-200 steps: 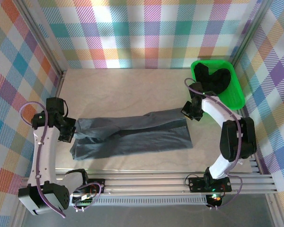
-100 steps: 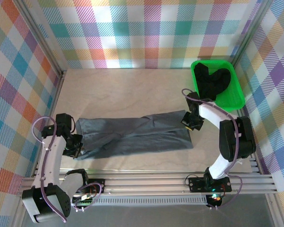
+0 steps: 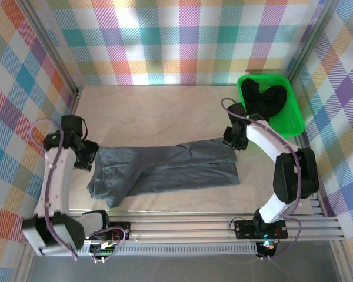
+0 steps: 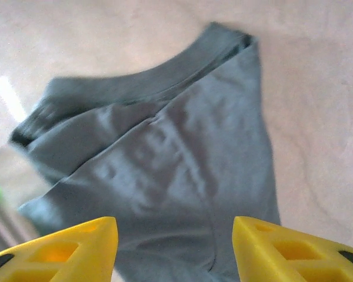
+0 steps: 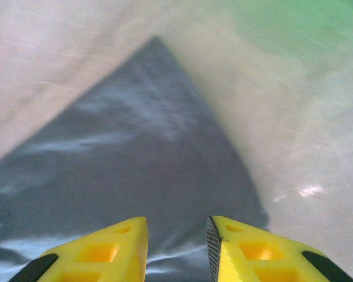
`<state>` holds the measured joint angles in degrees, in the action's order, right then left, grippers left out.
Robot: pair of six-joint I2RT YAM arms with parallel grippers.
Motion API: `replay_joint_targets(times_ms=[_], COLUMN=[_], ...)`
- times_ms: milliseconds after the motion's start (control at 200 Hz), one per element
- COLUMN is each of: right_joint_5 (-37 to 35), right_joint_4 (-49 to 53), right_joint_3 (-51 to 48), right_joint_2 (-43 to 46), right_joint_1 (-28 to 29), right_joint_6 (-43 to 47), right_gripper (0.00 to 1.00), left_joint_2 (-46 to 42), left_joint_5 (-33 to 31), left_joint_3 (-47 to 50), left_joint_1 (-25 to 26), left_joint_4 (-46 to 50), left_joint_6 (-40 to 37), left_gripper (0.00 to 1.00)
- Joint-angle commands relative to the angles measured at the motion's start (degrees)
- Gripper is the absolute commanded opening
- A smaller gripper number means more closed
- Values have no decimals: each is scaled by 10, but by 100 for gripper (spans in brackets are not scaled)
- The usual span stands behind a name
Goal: Fold and stack the t-shirts
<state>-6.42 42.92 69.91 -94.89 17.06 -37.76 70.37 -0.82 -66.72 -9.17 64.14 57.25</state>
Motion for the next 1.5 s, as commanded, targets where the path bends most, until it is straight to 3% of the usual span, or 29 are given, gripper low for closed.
replay_joint_targets(times_ms=[0,160,445,595,715,850,1085,1220,1355,1385,1450,1495], right_joint_5=[55,53,36,-13,-56,-74,-96,-54,-5,-4,-7,-9], right_joint_4=[-20,-20,15,57,95,118,176,169,125,121,122,125], right_joint_3=[29,68,134,165,200,247,369,415,415,415,419,418], right_joint_2=[-64,-137,-226,-259,-285,-315,-374,-396,-378,-369,-348,-331], right_joint_1=[4,4,4,4,4,-1,-21,-25,-18,-16,-12,-10], right_joint_6=[32,42,38,21,13,7,-16,-3,35,42,53,57], right_gripper=[32,32,31,28,26,24,24,26,37,40,44,45], left_joint_2=[100,238,356,440,466,482,565,602,615,612,580,545], left_joint_5=[28,49,52,33,9,35,53,81,93,86,58,37], left_joint_3=[-10,-36,-70,-102,-118,-147,-315,-371,-401,-406,-406,-397], left_joint_1=[-12,-33,-47,-49,-57,-71,-87,-86,-85,-84,-78,-69], left_joint_4=[-115,-169,-221,-192,-178,-198,-158,-150,-139,-134,-127,-127], left_joint_6=[-64,-131,-182,-193,-190,-171,-147,-139,-150,-154,-159,-167], left_gripper=[57,59,56,30,0,0,0,0,0,8,34,43])
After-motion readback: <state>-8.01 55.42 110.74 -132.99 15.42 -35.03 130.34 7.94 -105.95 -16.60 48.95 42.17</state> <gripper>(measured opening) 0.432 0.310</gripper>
